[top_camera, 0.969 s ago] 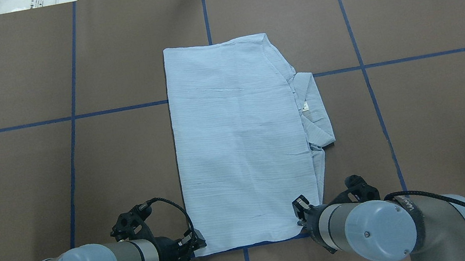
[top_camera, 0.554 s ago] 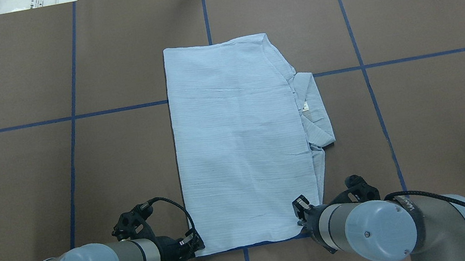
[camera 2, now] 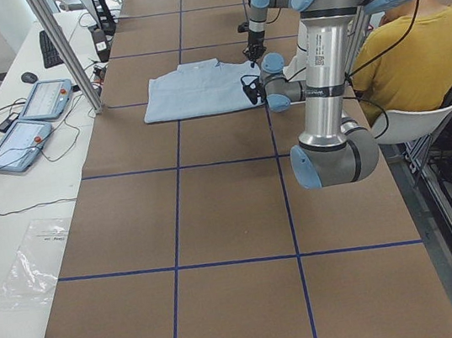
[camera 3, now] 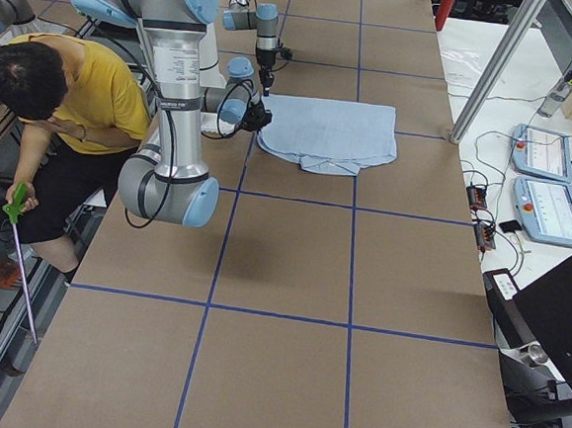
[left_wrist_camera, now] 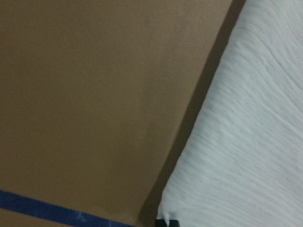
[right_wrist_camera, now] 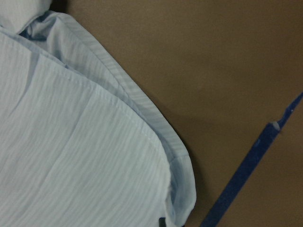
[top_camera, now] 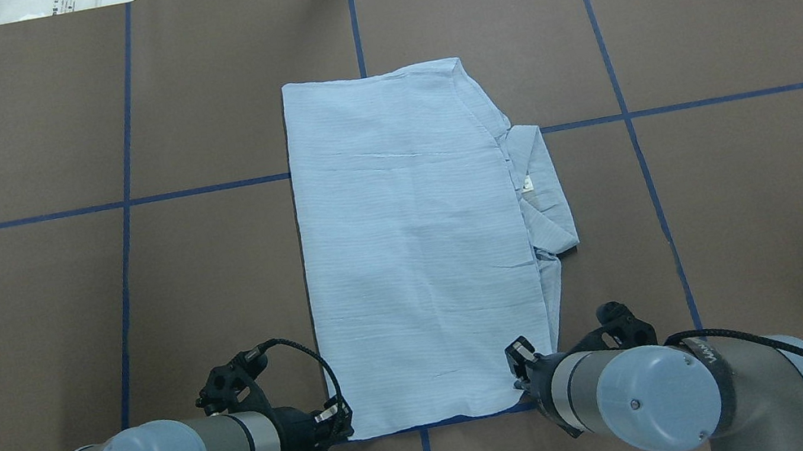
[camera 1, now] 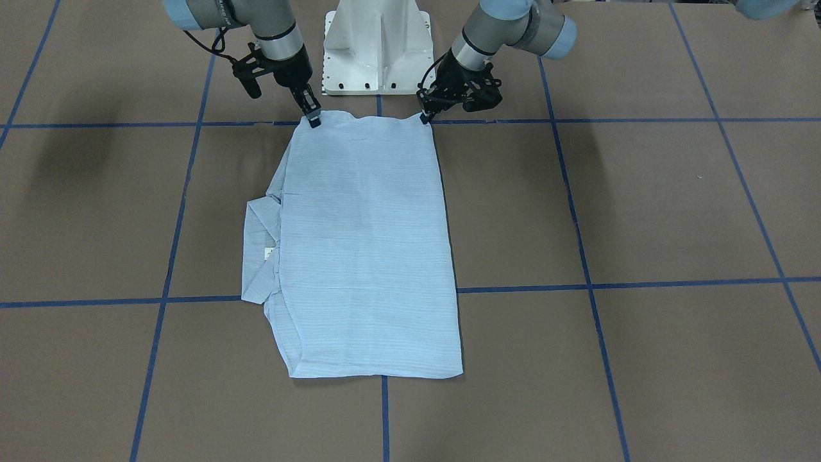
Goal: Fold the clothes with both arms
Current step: 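Grasp the near corner with the left gripper while the right holds its corner, then lift the near edge with both grippers and fold it toward the collar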
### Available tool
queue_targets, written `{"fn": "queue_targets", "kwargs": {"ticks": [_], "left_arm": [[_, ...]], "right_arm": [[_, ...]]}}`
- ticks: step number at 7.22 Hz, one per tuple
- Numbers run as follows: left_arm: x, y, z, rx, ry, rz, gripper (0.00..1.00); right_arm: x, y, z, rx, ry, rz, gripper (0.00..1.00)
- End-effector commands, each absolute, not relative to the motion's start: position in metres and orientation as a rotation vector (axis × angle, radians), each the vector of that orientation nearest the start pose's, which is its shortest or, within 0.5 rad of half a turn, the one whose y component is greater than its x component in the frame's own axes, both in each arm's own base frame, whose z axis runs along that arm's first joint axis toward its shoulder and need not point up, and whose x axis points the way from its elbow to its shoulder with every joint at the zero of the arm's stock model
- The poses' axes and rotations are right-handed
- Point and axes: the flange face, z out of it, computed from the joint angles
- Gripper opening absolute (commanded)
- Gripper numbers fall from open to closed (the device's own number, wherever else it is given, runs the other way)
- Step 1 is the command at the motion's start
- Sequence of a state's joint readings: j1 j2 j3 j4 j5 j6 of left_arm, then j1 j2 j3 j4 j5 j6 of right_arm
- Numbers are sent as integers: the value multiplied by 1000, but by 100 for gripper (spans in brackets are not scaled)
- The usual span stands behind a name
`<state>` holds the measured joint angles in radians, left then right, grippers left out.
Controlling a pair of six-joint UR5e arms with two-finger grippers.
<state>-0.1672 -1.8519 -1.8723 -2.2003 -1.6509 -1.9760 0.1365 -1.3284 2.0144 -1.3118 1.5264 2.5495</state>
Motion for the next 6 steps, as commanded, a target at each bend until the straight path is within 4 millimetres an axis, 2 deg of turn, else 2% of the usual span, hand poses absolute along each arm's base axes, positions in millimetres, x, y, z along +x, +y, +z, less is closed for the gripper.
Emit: {"fn": "queue_targets", "kwargs": {"ticks": [1, 2, 3, 4, 5, 6], "left_arm": [[531, -219, 276, -220, 1252, -452, 0], [499, -217, 243, -225, 1317, -444, 0], [485, -220, 223, -219, 1306, -453, 0], [469, -251, 216, -178, 1318, -504, 0], [452, -290, 220, -116, 1315, -558, 0], [442, -350, 210, -35, 1324, -612, 0]], "right_arm": [[-505, -210, 289, -379, -958, 1046, 0], [-483, -214, 278, -380, -978, 1055, 0], [-462, -234, 259, -367, -1007, 1093, 0], [-449, -255, 246, -354, -1016, 1129, 0], [-439, -293, 223, -344, -1058, 1111, 0], [-419, -340, 212, -363, -1059, 1096, 0]]}}
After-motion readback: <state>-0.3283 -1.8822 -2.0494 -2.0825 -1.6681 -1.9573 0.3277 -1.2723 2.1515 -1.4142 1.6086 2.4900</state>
